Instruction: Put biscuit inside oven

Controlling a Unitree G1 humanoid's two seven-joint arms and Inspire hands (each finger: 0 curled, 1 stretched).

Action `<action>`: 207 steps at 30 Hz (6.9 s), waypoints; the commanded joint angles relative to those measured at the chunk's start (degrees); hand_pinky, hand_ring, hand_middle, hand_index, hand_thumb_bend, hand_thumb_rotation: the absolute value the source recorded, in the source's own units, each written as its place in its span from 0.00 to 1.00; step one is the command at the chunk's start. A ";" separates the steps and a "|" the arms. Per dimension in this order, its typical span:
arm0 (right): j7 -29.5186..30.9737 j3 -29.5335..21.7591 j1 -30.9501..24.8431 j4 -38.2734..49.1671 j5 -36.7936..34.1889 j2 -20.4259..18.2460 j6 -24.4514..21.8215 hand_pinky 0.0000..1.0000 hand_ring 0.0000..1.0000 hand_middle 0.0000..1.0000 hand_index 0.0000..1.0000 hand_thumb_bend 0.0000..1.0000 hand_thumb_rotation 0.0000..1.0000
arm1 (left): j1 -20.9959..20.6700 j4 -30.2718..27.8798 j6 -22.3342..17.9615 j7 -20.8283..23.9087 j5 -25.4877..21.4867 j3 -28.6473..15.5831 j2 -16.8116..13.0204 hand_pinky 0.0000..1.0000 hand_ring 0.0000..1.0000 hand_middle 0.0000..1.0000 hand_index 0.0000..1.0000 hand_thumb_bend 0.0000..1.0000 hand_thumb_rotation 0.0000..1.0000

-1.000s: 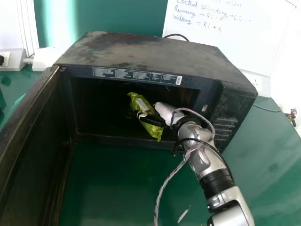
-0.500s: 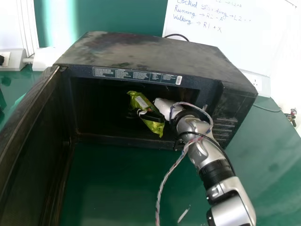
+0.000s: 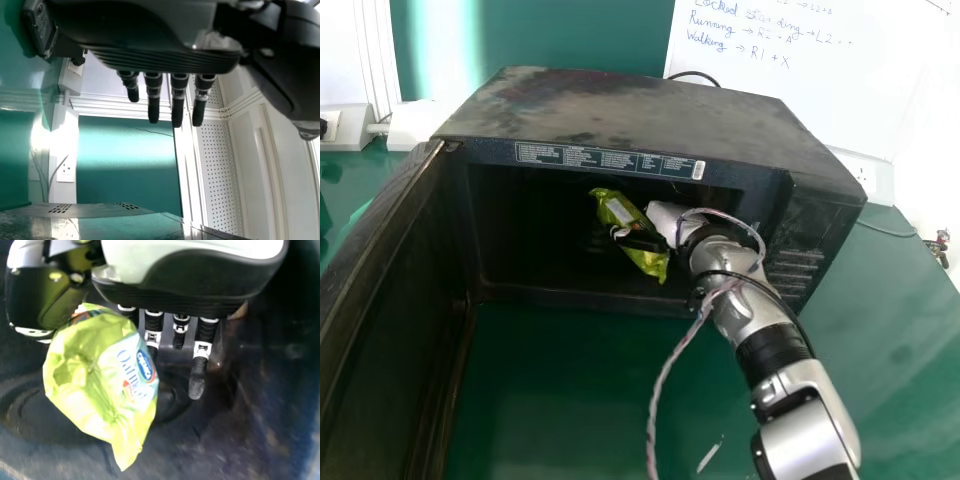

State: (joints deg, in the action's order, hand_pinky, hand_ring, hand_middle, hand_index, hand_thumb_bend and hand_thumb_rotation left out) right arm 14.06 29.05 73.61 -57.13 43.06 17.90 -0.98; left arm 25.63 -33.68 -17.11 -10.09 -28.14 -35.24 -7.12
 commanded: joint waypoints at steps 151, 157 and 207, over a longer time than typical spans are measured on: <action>-11.03 -8.99 -22.48 21.57 -8.10 3.06 -0.49 0.91 0.96 0.97 0.95 0.95 0.48 | 0.33 -2.00 -0.77 1.38 2.59 1.78 2.12 0.99 0.90 0.90 0.89 1.00 1.00; -9.91 -9.23 -24.16 25.41 -7.90 3.53 -2.00 0.91 0.96 0.97 0.94 0.95 0.47 | 0.28 -1.62 -1.19 1.11 2.60 1.72 2.04 0.99 0.90 0.90 0.89 1.00 1.00; -6.68 -12.56 -25.99 36.97 -8.50 5.92 -5.15 0.90 0.90 0.95 0.92 0.95 0.48 | -1.09 0.42 -1.67 0.67 2.85 1.83 1.61 1.00 0.91 0.91 0.90 1.00 1.00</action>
State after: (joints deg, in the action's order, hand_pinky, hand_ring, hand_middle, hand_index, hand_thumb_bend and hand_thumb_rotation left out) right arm 6.87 17.28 48.81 -21.67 34.41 22.92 -5.55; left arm 24.23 -33.38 -18.16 -9.45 -25.82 -33.43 -5.13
